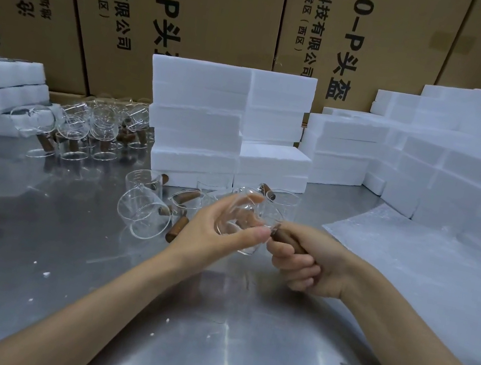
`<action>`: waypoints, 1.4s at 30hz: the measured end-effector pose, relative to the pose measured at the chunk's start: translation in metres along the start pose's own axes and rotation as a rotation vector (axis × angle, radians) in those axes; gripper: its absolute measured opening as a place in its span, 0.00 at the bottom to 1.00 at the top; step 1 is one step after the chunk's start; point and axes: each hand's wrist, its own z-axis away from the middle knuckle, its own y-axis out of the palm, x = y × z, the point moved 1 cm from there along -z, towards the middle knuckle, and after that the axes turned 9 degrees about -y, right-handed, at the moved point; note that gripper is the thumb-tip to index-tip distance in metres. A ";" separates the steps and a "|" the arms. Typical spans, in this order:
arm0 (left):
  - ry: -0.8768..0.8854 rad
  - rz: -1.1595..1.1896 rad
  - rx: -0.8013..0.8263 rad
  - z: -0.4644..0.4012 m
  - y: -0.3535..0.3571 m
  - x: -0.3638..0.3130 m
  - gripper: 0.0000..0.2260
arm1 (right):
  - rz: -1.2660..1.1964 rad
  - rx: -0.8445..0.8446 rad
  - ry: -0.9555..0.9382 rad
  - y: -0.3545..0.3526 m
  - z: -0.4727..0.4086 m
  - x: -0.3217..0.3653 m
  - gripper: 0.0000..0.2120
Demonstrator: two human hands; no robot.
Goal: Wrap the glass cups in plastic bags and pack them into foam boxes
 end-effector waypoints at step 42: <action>0.543 -0.680 -0.480 0.002 0.003 -0.002 0.36 | 0.044 -0.361 -0.628 0.011 -0.012 -0.008 0.28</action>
